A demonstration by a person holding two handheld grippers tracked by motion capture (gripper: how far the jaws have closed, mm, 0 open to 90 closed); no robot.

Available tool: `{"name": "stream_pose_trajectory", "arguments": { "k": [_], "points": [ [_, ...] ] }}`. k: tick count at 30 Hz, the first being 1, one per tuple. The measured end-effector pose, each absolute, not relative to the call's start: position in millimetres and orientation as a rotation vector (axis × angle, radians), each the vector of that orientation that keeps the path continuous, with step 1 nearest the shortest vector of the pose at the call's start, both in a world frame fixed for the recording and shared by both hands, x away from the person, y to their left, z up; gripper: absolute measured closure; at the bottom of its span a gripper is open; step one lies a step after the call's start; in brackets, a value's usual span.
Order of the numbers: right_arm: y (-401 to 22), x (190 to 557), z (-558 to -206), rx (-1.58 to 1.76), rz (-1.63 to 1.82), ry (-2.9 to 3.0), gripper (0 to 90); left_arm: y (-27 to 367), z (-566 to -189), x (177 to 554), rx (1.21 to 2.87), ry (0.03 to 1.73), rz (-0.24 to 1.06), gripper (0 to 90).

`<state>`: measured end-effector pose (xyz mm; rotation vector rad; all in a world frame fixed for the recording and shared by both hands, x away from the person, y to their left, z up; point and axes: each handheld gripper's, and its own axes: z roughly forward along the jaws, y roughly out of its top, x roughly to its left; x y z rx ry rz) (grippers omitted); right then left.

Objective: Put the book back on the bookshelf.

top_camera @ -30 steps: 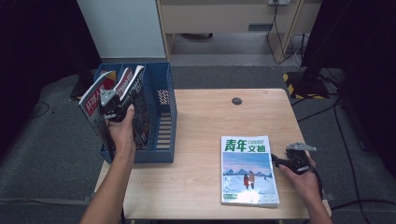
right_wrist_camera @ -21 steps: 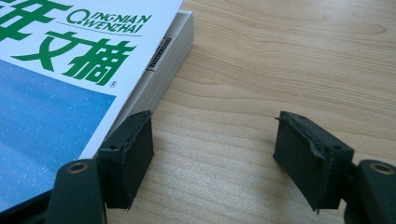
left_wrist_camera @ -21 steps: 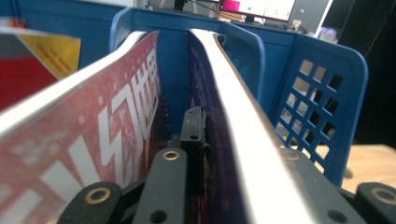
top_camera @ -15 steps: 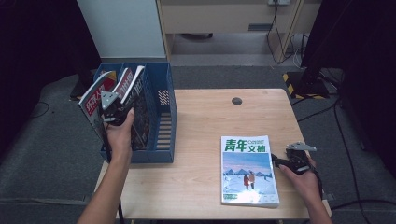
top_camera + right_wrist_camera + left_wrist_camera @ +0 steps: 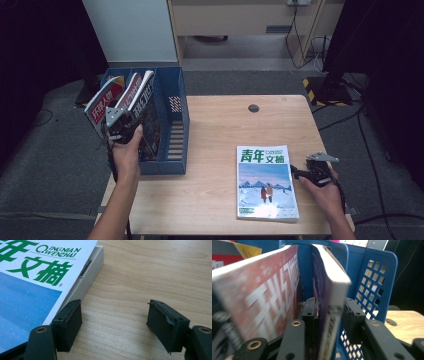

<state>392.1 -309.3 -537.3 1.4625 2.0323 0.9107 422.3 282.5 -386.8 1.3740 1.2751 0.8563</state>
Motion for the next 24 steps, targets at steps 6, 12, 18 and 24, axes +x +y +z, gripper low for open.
{"name": "stream_pose_trajectory", "arguments": {
  "k": [6,12,18,24],
  "points": [
    [-308.0,391.9,-537.3,1.468,0.916,2.03,27.8,284.9,-390.7,411.2,1.375,1.273,0.88,63.3],
    [-308.1,391.6,-537.3,1.463,0.913,2.032,27.8,284.0,-393.1,402.2,1.381,1.285,0.87,61.9],
    [-307.9,391.4,-537.3,1.463,0.914,2.032,27.8,282.9,-396.9,393.0,1.405,1.283,0.858,58.8],
    [-307.8,391.5,-537.3,1.47,0.916,2.029,27.7,288.1,-407.3,389.1,1.405,1.324,0.841,56.6]
  ]
}}
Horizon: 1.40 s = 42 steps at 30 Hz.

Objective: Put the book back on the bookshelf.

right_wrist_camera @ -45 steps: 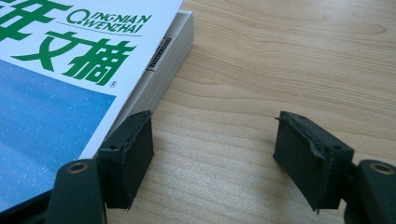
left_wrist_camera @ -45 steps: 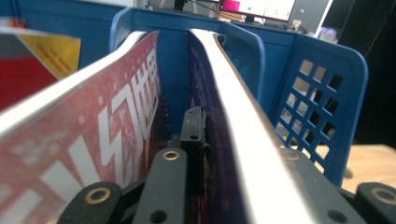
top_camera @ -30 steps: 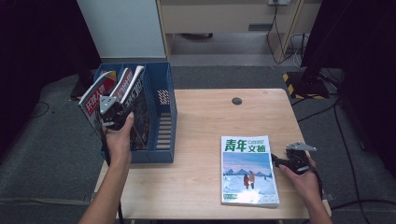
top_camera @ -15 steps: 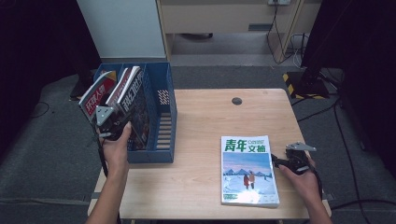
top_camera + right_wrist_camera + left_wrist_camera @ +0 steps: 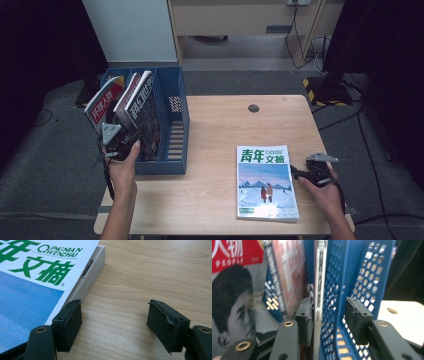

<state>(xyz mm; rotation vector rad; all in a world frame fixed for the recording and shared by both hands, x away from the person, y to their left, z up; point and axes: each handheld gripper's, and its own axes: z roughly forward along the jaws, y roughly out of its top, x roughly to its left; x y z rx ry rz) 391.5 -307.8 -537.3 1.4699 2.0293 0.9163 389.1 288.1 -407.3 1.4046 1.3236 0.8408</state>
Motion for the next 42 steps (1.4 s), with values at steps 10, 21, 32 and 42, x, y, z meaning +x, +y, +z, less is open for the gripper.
{"name": "stream_pose_trajectory", "arguments": {
  "k": [10,21,32,42],
  "points": [
    [-307.9,391.6,-537.3,1.469,0.918,2.032,27.6,295.9,-413.1,377.0,1.393,1.343,0.833,55.4],
    [-307.9,391.8,-537.3,1.469,0.917,2.033,27.3,286.5,-415.4,371.6,1.463,1.309,0.822,52.5],
    [-308.6,392.3,-537.4,1.476,0.911,2.03,24.4,271.7,-422.8,379.5,1.567,1.278,0.744,40.8],
    [-311.0,393.0,-537.8,1.499,0.887,2.023,16.7,259.3,-426.7,382.1,1.637,1.262,0.7,34.1]
  ]
}}
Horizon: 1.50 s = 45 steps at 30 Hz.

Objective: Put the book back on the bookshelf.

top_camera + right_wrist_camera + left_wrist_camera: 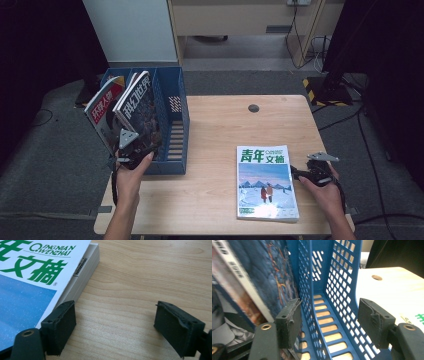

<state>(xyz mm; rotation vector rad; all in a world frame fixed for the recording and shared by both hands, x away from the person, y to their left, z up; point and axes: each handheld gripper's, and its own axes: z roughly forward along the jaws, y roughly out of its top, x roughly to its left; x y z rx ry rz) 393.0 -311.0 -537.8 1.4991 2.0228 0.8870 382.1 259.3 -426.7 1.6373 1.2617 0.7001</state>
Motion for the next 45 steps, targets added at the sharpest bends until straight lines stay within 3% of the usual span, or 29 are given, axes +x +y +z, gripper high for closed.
{"name": "stream_pose_trajectory", "arguments": {
  "k": [16,45],
  "points": [
    [-312.4,389.2,-520.4,1.498,0.968,1.958,17.1,223.0,-427.1,379.5,1.749,1.162,0.657,23.9],
    [-279.1,389.4,-516.1,1.41,1.054,2.076,9.6,100.9,-439.5,381.7,1.978,0.882,0.449,19.3]
  ]
}}
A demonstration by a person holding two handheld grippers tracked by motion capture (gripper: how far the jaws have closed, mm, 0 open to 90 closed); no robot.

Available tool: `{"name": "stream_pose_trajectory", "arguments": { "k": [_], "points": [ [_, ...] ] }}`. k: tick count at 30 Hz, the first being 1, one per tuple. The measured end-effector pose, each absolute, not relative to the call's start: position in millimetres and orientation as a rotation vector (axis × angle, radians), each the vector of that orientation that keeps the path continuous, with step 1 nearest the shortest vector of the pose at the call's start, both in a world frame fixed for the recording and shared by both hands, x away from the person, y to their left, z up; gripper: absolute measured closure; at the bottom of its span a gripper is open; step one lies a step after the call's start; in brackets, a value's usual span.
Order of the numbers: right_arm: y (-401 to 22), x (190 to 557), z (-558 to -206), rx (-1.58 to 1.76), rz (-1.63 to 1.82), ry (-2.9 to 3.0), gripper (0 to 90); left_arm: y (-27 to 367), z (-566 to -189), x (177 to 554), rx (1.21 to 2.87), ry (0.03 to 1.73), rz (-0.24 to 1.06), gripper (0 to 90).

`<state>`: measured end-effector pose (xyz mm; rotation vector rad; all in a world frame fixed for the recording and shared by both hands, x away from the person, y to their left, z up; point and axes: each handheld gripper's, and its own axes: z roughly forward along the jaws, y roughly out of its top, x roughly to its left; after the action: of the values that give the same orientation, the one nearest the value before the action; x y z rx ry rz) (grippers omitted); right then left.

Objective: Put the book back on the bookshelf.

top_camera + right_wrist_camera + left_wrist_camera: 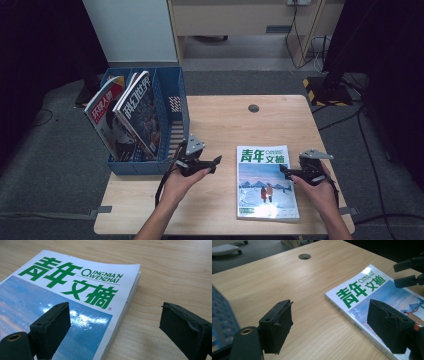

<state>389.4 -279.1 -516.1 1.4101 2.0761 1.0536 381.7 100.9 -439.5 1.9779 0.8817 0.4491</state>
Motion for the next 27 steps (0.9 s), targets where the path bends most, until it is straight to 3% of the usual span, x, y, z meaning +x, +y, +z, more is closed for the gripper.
{"name": "stream_pose_trajectory", "arguments": {
  "k": [14,27],
  "points": [
    [-271.7,389.0,-518.4,1.377,1.076,2.12,6.9,42.0,-476.1,404.0,2.047,0.887,0.368,20.6],
    [-266.1,388.8,-523.9,1.365,1.072,2.175,8.9,27.4,-499.4,399.3,2.129,0.863,0.355,19.5]
  ]
}}
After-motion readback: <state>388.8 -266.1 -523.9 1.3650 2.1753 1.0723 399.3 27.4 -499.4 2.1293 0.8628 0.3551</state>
